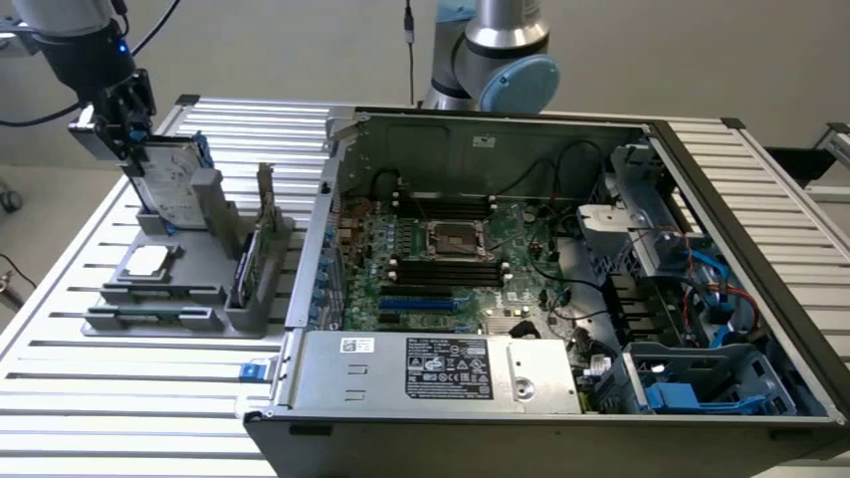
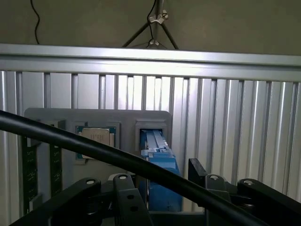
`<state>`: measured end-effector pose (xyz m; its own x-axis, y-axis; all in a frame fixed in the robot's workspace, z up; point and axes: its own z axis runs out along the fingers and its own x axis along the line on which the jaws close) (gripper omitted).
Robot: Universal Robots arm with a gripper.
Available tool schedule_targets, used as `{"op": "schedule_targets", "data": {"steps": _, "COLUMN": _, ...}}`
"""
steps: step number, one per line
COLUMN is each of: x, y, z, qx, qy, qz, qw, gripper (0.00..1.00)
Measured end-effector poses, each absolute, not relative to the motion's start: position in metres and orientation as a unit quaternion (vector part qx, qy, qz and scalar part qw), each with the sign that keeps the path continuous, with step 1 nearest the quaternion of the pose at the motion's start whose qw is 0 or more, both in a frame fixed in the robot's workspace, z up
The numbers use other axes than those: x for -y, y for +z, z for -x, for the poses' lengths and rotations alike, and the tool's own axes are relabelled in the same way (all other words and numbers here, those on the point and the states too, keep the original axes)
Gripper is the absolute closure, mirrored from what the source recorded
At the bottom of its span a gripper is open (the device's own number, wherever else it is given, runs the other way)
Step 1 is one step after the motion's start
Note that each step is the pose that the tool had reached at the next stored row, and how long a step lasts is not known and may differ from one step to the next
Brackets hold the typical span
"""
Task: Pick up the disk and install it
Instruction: 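Pick up the disk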
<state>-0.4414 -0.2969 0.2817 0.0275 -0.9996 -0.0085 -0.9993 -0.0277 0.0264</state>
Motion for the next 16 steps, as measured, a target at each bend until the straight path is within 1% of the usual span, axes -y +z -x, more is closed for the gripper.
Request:
{"op": "schedule_targets", "data": {"steps": 4, "x": 0.2969, "y": 0.2813, "z": 0.4414, "qx": 0.697, "qy": -0.012, "qz": -0.717, "qw": 0.007, "gripper": 0.48}}
{"op": "schedule_targets", "data": {"steps": 5, "x": 0.2969, "y": 0.2812, "z": 0.4414, "qx": 0.697, "qy": -0.012, "qz": -0.717, "qw": 0.007, "gripper": 0.55}}
{"op": "schedule_targets", "data": {"steps": 16, "x": 0.2969, "y": 0.281, "z": 0.4407, "qx": 0.698, "qy": -0.009, "qz": -0.716, "qw": 0.013, "gripper": 0.55}}
